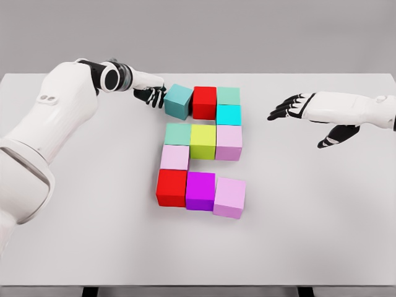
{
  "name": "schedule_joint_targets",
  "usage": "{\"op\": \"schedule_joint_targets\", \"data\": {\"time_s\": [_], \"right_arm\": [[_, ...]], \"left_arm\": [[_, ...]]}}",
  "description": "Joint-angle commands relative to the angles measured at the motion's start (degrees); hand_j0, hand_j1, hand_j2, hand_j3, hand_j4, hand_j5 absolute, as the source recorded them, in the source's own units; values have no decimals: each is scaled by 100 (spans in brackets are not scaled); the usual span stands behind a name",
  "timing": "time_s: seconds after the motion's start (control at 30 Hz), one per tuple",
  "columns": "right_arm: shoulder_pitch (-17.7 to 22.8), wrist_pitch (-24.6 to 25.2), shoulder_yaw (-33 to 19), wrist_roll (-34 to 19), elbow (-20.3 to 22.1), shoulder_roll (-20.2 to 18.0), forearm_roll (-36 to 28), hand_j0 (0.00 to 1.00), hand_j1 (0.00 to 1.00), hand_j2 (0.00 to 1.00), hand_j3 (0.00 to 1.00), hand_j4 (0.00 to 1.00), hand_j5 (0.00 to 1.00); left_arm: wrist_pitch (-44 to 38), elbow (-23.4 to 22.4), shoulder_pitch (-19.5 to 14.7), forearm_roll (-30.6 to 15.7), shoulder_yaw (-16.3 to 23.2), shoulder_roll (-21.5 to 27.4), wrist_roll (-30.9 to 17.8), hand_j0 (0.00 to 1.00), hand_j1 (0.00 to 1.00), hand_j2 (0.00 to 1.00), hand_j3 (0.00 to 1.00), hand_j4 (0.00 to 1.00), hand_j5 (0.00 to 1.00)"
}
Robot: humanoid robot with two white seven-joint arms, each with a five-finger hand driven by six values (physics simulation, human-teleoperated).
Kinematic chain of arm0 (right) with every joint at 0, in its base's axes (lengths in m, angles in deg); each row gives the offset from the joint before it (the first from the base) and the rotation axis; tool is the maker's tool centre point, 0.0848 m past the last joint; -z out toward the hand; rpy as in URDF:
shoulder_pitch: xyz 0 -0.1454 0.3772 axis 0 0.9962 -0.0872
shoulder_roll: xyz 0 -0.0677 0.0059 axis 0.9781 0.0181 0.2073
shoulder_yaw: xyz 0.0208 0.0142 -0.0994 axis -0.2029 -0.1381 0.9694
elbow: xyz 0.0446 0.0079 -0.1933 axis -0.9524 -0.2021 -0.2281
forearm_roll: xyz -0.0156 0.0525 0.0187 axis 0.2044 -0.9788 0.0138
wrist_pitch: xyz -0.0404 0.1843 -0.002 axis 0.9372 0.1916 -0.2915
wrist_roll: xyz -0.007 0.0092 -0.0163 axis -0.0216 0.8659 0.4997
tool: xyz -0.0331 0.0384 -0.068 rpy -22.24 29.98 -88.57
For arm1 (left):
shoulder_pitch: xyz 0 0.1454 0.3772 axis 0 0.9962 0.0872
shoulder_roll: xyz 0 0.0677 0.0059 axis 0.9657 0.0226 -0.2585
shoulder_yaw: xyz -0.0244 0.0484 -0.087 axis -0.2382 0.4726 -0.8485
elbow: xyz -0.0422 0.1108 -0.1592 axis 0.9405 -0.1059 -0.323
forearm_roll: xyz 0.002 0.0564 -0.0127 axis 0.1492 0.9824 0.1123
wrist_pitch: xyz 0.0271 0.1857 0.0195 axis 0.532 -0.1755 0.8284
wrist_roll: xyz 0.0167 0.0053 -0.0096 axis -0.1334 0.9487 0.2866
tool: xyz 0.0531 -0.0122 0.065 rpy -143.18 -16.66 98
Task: Assemble the squares on the desktop into the number 2
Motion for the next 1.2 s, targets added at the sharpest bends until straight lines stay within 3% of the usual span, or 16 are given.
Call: {"op": "schedule_joint_targets", "data": {"time_s": [0.0, 0.23, 1.17], "right_arm": [[0, 16, -4, 3, 4, -6, -36, 100, 100, 100, 100, 100, 100], [0, 16, -4, 3, 4, -6, -36, 100, 100, 100, 100, 100, 100], [0, 16, -4, 3, 57, -15, -27, 100, 100, 100, 100, 100, 100]], "left_arm": [[67, 18, 0, -9, -42, 22, 1, 35, 35, 35, 35, 35, 35], [137, 27, -123, -106, -68, 119, 1, 35, 35, 35, 35, 35, 35], [208, 159, 0, -88, 11, 84, 1, 36, 36, 36, 36, 36, 36]]}}
